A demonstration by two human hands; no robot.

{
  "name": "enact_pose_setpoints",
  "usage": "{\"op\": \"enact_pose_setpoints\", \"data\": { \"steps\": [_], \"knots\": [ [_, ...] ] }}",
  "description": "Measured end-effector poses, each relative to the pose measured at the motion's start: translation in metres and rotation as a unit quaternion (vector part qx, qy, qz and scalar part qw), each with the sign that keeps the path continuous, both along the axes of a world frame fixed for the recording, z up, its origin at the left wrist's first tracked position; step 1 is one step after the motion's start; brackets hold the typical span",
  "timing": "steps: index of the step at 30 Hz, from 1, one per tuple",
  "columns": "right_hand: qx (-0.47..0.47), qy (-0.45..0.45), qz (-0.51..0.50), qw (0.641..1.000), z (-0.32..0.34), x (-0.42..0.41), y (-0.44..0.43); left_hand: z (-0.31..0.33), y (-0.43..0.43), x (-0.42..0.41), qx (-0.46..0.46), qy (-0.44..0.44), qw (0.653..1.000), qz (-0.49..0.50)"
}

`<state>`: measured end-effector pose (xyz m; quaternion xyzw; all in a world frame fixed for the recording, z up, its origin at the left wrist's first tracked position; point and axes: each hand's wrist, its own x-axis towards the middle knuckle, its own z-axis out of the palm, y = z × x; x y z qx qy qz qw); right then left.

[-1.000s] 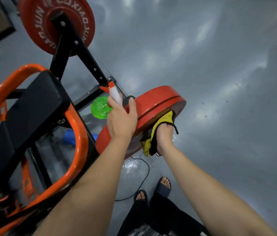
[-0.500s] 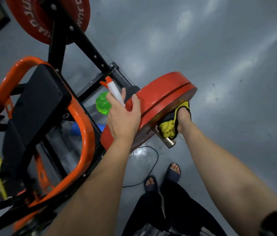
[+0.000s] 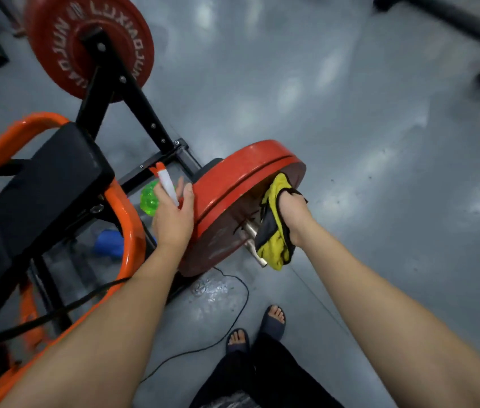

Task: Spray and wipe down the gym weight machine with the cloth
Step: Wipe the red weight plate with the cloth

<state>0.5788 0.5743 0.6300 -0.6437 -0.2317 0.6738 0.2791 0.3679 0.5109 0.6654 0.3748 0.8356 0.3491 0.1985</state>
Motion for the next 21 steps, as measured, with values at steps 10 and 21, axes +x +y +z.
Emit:
{"op": "enact_pose_setpoints", "data": {
  "steps": [10, 21],
  "knots": [
    [0.099, -0.025, 0.066, 0.993, 0.118, -0.023, -0.01, 0.102, -0.001, 0.005, 0.068, -0.077, 0.995, -0.001],
    [0.165, -0.029, 0.142, 0.976, 0.194, -0.014, 0.037, 0.157, 0.028, 0.067, 0.075, -0.065, 0.995, 0.026]
  ]
}}
